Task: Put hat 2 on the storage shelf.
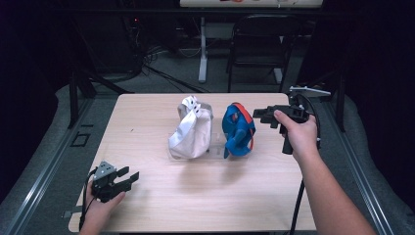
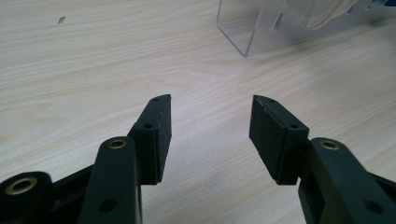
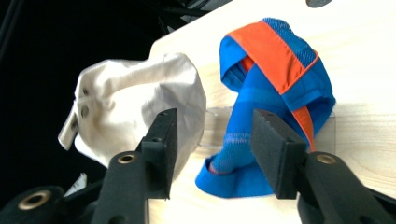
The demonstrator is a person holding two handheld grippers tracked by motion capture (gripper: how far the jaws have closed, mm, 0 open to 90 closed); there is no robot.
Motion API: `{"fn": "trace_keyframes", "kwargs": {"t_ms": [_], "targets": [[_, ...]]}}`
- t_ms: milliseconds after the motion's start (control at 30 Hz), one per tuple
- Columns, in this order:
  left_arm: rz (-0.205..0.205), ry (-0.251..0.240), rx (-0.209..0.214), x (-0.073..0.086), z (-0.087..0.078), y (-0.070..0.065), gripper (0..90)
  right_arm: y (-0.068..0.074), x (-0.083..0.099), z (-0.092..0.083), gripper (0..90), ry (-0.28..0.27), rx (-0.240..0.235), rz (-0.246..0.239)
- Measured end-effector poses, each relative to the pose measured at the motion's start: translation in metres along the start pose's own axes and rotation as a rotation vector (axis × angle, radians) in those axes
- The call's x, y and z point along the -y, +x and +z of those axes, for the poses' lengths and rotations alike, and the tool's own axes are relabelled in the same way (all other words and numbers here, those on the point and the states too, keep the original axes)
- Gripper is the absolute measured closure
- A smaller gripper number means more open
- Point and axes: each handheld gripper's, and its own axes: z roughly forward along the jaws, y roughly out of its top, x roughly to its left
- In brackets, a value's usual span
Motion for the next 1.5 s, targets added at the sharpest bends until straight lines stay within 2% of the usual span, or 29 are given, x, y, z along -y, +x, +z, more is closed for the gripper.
{"fn": "trace_keyframes", "kwargs": {"t_ms": [133,233,333,633,733,933,1100,1267,1500], "targets": [[0.0,-0.002,-0.002,0.0,0.001,0.0,47.6,-0.001,0.007,-0.001,47.1,0.003,0.025,-0.059],[-0.001,-0.004,-0.002,0.0,0.001,0.0,46.5,-0.001,0.012,-0.001,46.2,-0.001,0.032,-0.081],[-0.001,-0.002,0.002,0.0,0.001,0.001,45.9,-0.002,0.017,-0.002,46.3,-0.008,0.031,-0.086],[-0.003,-0.003,0.003,0.001,0.001,0.001,45.7,-0.005,0.04,-0.005,47.4,-0.024,0.025,-0.145],[-0.003,-0.003,0.003,0.001,0.001,0.001,45.6,-0.008,0.049,-0.005,47.6,-0.022,0.007,-0.157],[-0.004,-0.002,0.003,0.001,0.001,0.0,45.5,-0.017,0.066,-0.003,46.6,-0.027,0.023,-0.189],[-0.004,0.004,0.002,0.001,0.001,0.001,45.5,-0.026,0.083,0.001,45.5,-0.042,0.035,-0.218],[0.001,0.007,0.002,0.001,0.001,0.0,45.5,-0.038,0.109,0.01,46.4,-0.052,0.05,-0.245],[-0.001,0.009,0.005,0.001,0.002,0.0,45.5,-0.051,0.142,0.028,47.5,-0.061,0.103,-0.281]]}}
